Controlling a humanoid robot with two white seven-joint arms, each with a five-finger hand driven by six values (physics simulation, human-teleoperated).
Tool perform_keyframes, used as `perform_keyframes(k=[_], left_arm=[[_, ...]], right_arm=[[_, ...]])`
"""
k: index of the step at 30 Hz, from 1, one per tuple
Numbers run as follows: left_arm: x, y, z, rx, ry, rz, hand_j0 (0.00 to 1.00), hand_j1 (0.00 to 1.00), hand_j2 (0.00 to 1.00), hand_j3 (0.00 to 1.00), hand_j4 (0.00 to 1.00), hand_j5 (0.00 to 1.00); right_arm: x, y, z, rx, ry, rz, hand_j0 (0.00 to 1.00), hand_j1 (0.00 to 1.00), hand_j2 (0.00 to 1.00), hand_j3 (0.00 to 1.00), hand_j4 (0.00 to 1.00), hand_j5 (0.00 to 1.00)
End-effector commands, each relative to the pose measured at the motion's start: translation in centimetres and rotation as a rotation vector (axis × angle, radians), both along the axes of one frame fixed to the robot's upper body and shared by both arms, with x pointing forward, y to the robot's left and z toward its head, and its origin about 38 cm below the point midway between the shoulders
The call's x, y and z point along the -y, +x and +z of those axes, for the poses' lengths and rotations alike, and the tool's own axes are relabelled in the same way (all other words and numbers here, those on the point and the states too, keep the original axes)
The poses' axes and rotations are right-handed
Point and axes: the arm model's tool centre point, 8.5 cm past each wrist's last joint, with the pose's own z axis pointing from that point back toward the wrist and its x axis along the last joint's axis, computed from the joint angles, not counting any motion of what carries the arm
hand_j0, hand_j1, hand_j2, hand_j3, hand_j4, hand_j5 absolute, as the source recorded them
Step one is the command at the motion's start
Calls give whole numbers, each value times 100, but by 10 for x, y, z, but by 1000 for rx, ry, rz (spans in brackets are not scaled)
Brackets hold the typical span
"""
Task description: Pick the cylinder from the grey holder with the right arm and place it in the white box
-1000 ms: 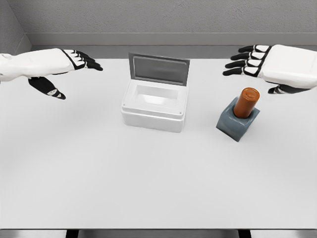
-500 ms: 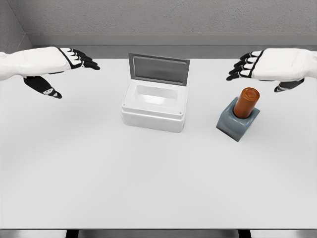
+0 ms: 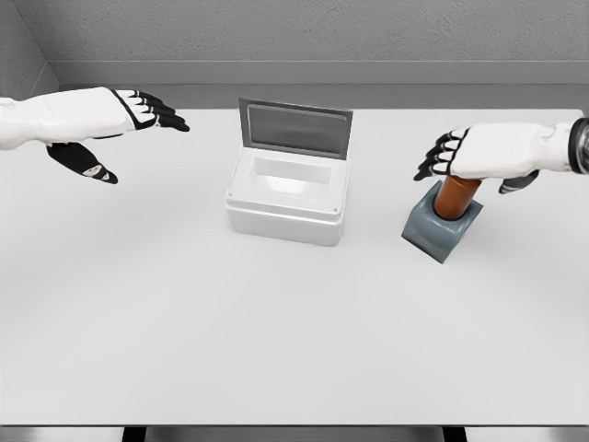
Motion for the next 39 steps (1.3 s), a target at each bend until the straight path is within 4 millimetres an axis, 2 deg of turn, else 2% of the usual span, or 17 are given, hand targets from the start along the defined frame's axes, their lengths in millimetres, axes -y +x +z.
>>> perform_keyframes(k=[1,6,10,16,21,27,30,39], left_arm=[[0,-1,1,-2,-4,0,100,100,100,100,100,100],[-2,-2,2,2,3,4,100,100,100,100,100,100],[3,-7,9,20,7,-19,100,100,100,100,100,100],[1,-9,10,22,15,-19,100,100,100,100,100,100],[3,-10,13,30,16,-26,100,100,100,100,100,100],[5,-11,13,30,15,-33,100,100,100,100,100,100],[16,-18,17,46,17,-73,100,100,100,100,100,100],[15,-19,16,43,21,-73,100,100,100,100,100,100]], right_arm=[[-3,1,-4,-3,-10,4,99,99,99,99,99,99],[-6,0,-3,-1,-9,14,92,92,92,92,92,92],[-11,-5,0,8,-11,37,89,89,89,89,89,89],[-7,-9,-2,-2,-22,35,88,88,88,88,88,88],[-11,-11,-1,3,-25,51,79,79,79,79,79,79],[-10,-11,0,6,-26,47,60,60,60,60,60,60],[-10,-11,0,7,-26,49,56,56,56,56,56,56],[-5,-11,8,22,-26,37,52,52,52,52,52,52]])
